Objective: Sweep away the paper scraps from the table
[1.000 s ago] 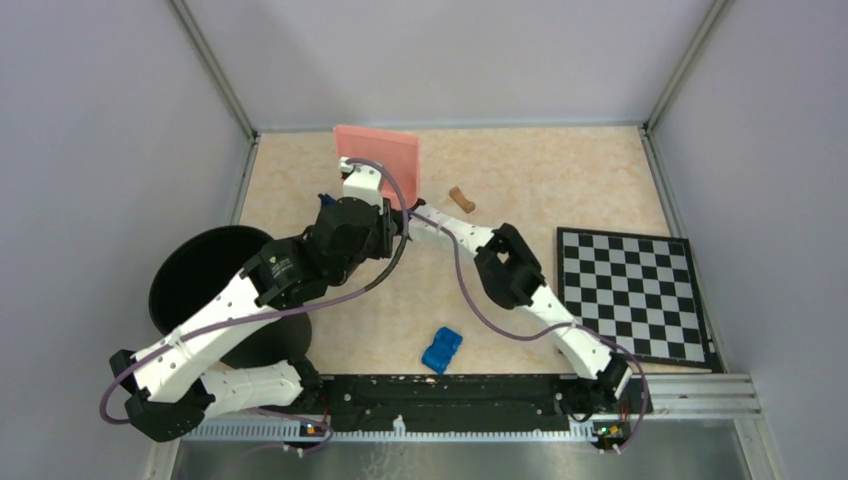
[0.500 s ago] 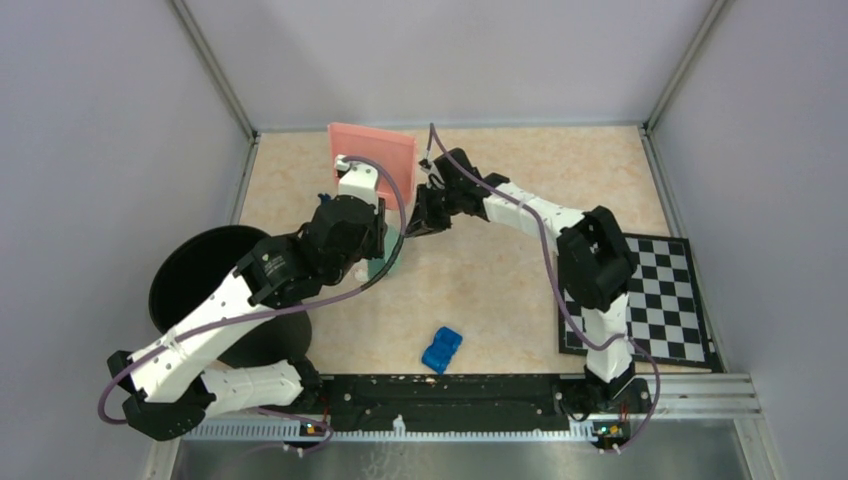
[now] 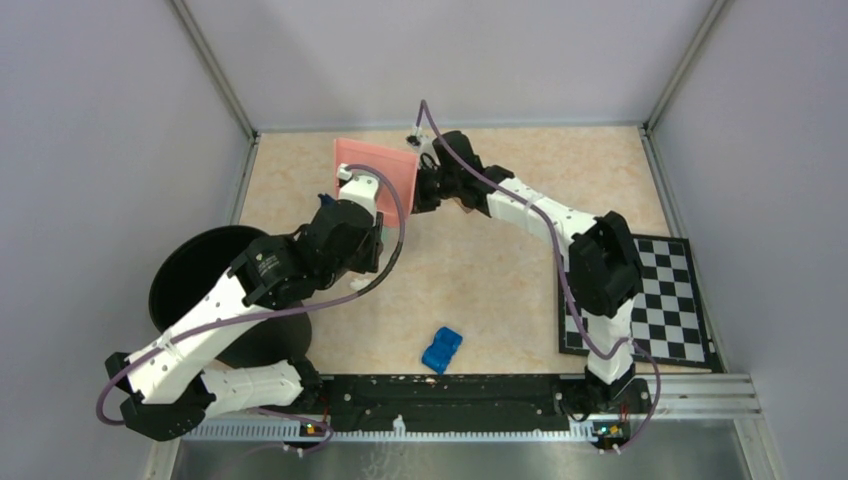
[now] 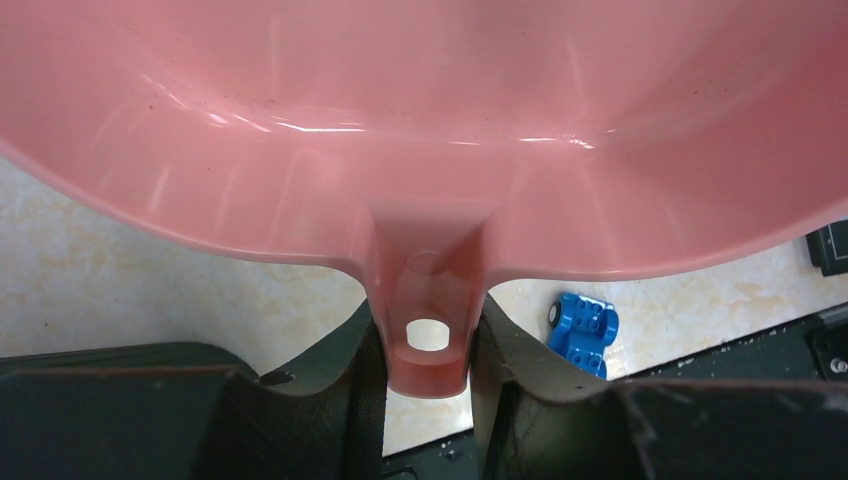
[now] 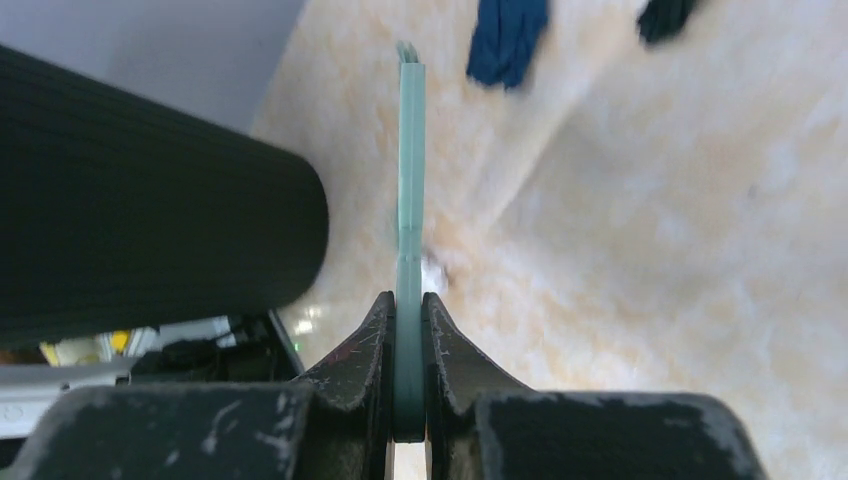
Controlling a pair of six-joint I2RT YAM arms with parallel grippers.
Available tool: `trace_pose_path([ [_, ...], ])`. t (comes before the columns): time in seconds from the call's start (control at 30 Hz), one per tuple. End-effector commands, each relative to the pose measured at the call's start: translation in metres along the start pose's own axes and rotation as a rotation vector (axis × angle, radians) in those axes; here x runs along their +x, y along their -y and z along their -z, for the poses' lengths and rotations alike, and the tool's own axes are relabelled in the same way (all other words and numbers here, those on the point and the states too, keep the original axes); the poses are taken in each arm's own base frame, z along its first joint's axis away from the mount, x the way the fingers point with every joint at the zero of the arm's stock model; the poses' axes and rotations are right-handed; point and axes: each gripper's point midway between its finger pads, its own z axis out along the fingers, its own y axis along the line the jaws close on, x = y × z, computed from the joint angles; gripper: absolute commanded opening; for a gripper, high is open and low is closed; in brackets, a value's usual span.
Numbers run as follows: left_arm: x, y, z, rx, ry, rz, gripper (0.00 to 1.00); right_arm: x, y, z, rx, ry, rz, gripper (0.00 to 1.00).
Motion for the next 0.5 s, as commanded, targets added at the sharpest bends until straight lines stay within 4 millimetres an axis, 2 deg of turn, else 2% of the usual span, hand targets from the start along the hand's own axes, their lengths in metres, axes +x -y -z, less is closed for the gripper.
trace_pose_path([
  [0.0,0.006,0.006,0.007,0.040,-0.032,0.015,0.00,-0.078,-0.019,-0.013,-0.094,0.250,0.062,0.00],
  [0.1,0.003,0.009,0.007,0.055,-0.022,0.027,0.00,-0.095,-0.012,-0.050,-0.142,0.243,-0.033,0.00],
  [0.13,0.003,0.010,0.007,0.059,-0.024,0.031,0.00,-0.097,-0.006,-0.064,-0.147,0.229,-0.106,0.00],
  [0.17,0.005,0.011,0.006,0.063,-0.030,0.034,0.00,-0.096,0.011,-0.084,-0.131,0.213,-0.181,0.00],
  [0.3,0.012,0.018,0.001,0.087,-0.054,0.039,0.00,-0.107,0.035,-0.123,-0.138,0.216,-0.340,0.00],
  [0.47,0.020,0.023,-0.003,0.114,-0.071,0.048,0.00,-0.115,0.072,-0.129,-0.016,0.298,-0.393,0.00],
])
